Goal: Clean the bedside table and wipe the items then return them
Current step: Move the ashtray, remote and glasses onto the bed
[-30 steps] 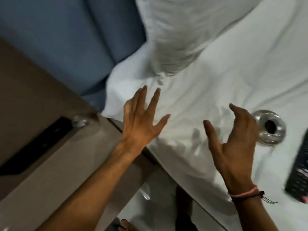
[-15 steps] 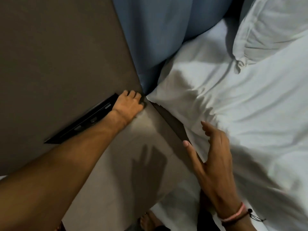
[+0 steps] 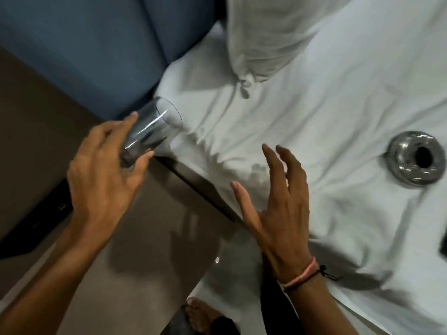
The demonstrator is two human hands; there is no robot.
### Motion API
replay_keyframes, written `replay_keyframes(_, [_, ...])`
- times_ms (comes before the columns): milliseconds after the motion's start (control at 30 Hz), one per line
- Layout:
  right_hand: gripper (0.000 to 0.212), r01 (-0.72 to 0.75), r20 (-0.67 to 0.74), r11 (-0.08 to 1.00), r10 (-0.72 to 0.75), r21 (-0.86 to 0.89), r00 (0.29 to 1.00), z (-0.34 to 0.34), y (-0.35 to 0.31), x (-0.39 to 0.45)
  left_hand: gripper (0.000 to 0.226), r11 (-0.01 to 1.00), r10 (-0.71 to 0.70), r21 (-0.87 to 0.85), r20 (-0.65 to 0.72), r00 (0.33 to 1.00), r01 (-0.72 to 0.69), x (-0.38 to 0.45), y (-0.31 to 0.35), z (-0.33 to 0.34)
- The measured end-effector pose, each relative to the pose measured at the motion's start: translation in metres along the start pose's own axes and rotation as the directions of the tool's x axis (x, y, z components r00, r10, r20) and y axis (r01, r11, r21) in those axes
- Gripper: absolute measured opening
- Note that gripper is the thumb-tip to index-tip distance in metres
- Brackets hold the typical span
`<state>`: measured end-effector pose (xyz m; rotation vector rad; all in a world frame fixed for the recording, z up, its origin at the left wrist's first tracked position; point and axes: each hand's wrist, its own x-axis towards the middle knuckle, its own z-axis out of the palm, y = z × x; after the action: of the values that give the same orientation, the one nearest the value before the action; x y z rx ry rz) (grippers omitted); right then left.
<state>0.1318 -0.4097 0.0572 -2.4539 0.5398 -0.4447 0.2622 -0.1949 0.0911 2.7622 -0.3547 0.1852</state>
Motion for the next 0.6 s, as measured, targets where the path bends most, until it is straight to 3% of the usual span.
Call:
replay_keyframes(133, [0.085,-0.073,-0.14,0.985,0.051,-0.158,0.989,-0.034,0.029,0.033,0.062,0.926,-0.041,-0.377,-0.08,0.996,0.007,0.002,0.098,0.017])
replay_keyframes(233, [0.088,-0.177,-0.183,0.944,0.129,-0.277,0.975,-0.064,0.067,0.052,0.067,0.879,0.0,-0.477,-0.024,1.0,-0.011,0.007,0.18,0.062])
replay_keyframes(367, [0.09,-0.233,-0.183,0.9,0.176,-0.369,0.967,-0.095,0.111,0.067,0.069,0.939,0.147,-0.314,-0.008,0.989,-0.142,0.013,0.253,0.125])
replay_keyframes(600, [0.092,-0.251,-0.168,0.874,0.198,-0.416,0.966,-0.122,0.166,0.088,0.071,0.987,0.152,-0.052,-0.044,0.987,-0.154,0.025,0.296,0.182])
